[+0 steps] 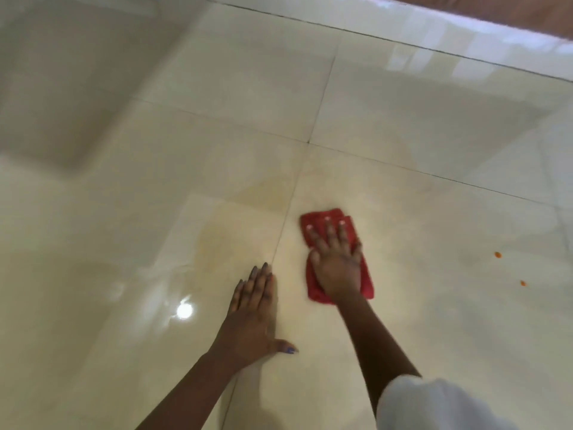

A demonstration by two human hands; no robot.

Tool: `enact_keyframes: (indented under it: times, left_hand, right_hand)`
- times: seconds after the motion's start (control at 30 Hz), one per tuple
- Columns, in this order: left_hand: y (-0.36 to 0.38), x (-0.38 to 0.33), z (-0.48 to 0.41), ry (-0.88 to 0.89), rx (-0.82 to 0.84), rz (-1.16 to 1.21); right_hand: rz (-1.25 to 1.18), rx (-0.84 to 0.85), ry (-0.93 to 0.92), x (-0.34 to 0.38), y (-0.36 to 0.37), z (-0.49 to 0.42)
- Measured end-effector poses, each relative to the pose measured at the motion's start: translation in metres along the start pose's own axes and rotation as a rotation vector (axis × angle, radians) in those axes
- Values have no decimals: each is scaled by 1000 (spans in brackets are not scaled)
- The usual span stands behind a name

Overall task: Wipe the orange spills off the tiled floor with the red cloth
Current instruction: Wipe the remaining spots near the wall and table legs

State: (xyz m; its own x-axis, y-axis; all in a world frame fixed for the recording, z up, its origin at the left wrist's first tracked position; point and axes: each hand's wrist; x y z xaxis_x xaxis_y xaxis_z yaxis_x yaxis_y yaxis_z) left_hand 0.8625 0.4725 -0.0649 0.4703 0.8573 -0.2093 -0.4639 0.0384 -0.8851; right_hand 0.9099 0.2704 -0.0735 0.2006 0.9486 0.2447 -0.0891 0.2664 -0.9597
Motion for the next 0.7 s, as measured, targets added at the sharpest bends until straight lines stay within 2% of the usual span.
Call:
enact_keyframes:
  times: [0.1,0.13,0.2,0.27,0.33,0.37,0.43,0.53,0.6,0.7]
  left_hand:
    - [4,-10,-9,12,11,2]
    - [7,-11,-11,4,4,2]
    - [9,-11,-12,4,-18,-7]
    - [7,-20,-17,41,-32,-32]
    - [1,-37,-26,128,-50,-57]
    - [-1,-46,-30,171,-61,-74]
    - [2,-62,-36,204,-73,-79]
    - [10,-65,-40,161,-65,-60]
    - [11,-65,-40,154,-64,-75]
    - [5,-77,-46,188,-123,-88]
  right_hand:
    - [-20,9,-196,-13,11,79]
    - [-31,23,-151,-33,10,108]
    - [-40,-62,-2,-83,1,123]
    - [-30,-141,234,-121,-18,88]
    - [-78,-89,388,-126,-30,42]
    - [-77,-46,369,-116,-29,31]
    - [-29,-84,171,-89,-15,44]
    - [-8,-13,-44,-74,6,133]
    - [-14,-47,0,-108,1,168]
    - [24,-141,271,-161,-19,141]
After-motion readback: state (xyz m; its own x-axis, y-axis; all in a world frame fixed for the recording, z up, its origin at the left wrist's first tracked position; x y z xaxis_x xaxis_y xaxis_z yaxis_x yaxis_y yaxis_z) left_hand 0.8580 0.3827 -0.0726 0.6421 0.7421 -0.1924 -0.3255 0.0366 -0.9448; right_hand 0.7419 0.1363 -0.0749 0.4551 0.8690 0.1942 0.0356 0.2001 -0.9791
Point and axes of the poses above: each hand's wrist, its own z-axis away from the middle knuckle, its own y-axis out of the palm, x = y × z, and after that the axes turned 6 degrees about -z, right-handed
